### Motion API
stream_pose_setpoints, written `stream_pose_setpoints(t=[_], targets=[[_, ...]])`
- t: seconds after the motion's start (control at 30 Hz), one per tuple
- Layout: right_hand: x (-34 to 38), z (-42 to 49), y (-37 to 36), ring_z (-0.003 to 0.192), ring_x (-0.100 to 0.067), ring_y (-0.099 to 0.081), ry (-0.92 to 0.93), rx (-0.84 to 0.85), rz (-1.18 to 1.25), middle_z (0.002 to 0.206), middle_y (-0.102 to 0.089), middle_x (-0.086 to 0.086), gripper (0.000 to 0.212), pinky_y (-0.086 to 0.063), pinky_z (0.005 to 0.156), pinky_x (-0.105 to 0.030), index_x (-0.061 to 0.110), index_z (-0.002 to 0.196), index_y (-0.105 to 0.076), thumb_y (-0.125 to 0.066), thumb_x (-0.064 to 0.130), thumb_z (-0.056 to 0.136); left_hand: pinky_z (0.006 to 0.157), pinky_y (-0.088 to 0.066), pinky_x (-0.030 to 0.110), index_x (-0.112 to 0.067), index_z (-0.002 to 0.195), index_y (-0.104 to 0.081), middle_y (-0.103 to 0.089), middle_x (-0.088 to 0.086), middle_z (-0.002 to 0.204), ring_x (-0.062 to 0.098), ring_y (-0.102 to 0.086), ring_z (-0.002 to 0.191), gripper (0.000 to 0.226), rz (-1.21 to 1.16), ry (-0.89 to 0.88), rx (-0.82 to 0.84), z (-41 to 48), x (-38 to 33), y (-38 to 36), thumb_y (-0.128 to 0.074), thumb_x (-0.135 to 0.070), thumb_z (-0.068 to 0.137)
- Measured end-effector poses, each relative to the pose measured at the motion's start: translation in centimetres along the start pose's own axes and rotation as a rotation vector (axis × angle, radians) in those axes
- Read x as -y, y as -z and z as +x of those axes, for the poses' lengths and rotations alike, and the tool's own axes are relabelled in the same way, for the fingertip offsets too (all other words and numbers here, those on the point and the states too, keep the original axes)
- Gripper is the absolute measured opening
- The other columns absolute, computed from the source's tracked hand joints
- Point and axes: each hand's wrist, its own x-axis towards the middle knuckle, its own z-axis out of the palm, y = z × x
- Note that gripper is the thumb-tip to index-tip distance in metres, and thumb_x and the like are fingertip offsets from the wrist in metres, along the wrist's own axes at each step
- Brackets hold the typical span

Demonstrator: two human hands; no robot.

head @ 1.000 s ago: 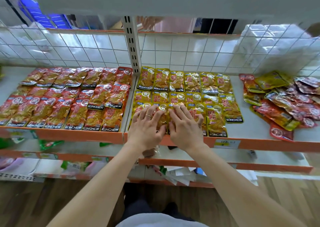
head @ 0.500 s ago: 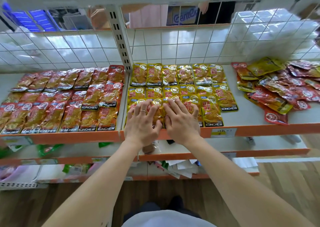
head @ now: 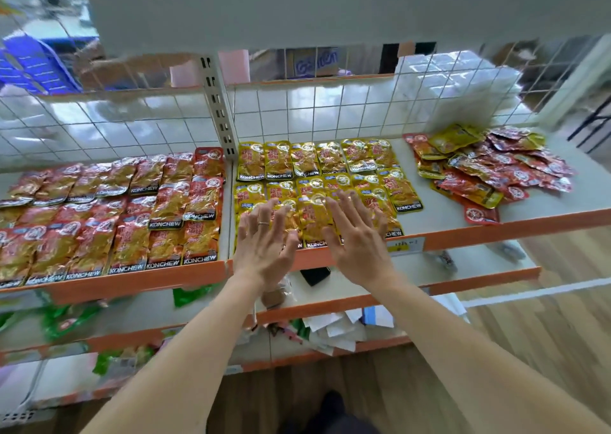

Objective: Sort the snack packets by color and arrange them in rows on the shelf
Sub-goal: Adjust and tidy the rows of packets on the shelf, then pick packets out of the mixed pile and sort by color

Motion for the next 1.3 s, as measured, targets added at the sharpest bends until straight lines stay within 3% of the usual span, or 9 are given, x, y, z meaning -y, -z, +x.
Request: stream_pose_setpoints(t=[0.17,0.27,0.43,0.63,0.8,1.0,1.3], targets=[[-1.1,-2.8,2.8,0.153,-0.014,-0.009,-0.176,-0.035,0.017,0.166,-0.016,0.008,0.059,-0.006,0.117,-0.051,0.033,0.155,-0.031,-0.044,0.045,0.099,0.111,-0.017,0.047,-0.016,0.138,-0.045,-0.038,0.009,0.150,0.026,-0.029,0.134,0.061,-0.038,-0.114,-0.086,0.6,-3.3,0.8,-0.025,-0.049,0.091],[-1.7,-4.5,4.1,0.153,-0.015,-0.011,-0.202,-0.070,0.005,0.166,-0.017,0.006,0.061,-0.008,0.116,-0.054,0.033,0.155,-0.031,-0.039,0.049,0.096,0.107,-0.027,0.047,-0.015,0.133,-0.053,-0.054,0.007,0.141,0.031,-0.046,0.127,0.048,-0.089,-0.290,-0.219,0.4,-7.0,1.5,-0.038,-0.039,0.094],[-4.5,-5.8,7.6,0.152,-0.017,-0.018,-0.196,-0.190,-0.005,0.164,-0.023,0.004,0.056,-0.010,0.114,-0.055,0.037,0.149,-0.041,-0.038,0.049,0.095,0.099,-0.039,0.045,-0.013,0.125,-0.066,-0.063,0.005,0.133,0.030,-0.058,0.119,0.036,-0.175,-0.492,-0.391,0.0,-12.0,1.9,-0.051,-0.031,0.098],[-10.2,-6.4,12.2,0.153,-0.018,-0.014,-0.270,-0.261,0.027,0.165,-0.019,0.005,0.055,-0.007,0.117,-0.059,0.036,0.149,-0.042,-0.039,0.050,0.096,0.105,-0.035,0.051,-0.019,0.139,-0.056,-0.051,0.006,0.148,0.033,-0.049,0.130,0.052,-0.104,-0.439,-0.237,1.1,-17.9,1.0,-0.045,-0.046,0.096],[-16.7,-6.8,17.1,0.153,-0.017,-0.013,-0.385,-0.301,0.106,0.166,-0.016,0.007,0.053,-0.002,0.118,-0.061,0.036,0.150,-0.040,-0.043,0.048,0.098,0.106,-0.034,0.051,-0.019,0.140,-0.055,-0.050,0.007,0.150,0.034,-0.045,0.134,0.057,-0.094,-0.402,-0.216,2.7,-24.1,0.1,-0.043,-0.050,0.094],[-23.9,-7.7,21.4,0.152,-0.014,-0.012,-0.382,-0.315,0.098,0.165,-0.016,0.008,0.051,0.000,0.118,-0.052,0.037,0.151,-0.037,-0.050,0.042,0.102,0.109,-0.031,0.056,-0.023,0.145,-0.046,-0.041,0.004,0.155,0.029,-0.034,0.138,0.061,-0.080,-0.366,-0.184,5.6,-31.7,-1.4,-0.038,-0.055,0.093],[-31.6,-8.7,23.3,0.152,-0.016,-0.017,-0.355,-0.254,0.094,0.164,-0.024,0.006,0.057,-0.007,0.118,-0.053,0.038,0.151,-0.037,-0.044,0.050,0.095,0.113,-0.020,0.048,-0.027,0.147,-0.042,-0.034,-0.002,0.159,0.027,-0.029,0.145,0.065,-0.091,-0.298,-0.139,7.0,-38.9,-4.8,-0.033,-0.058,0.090]])
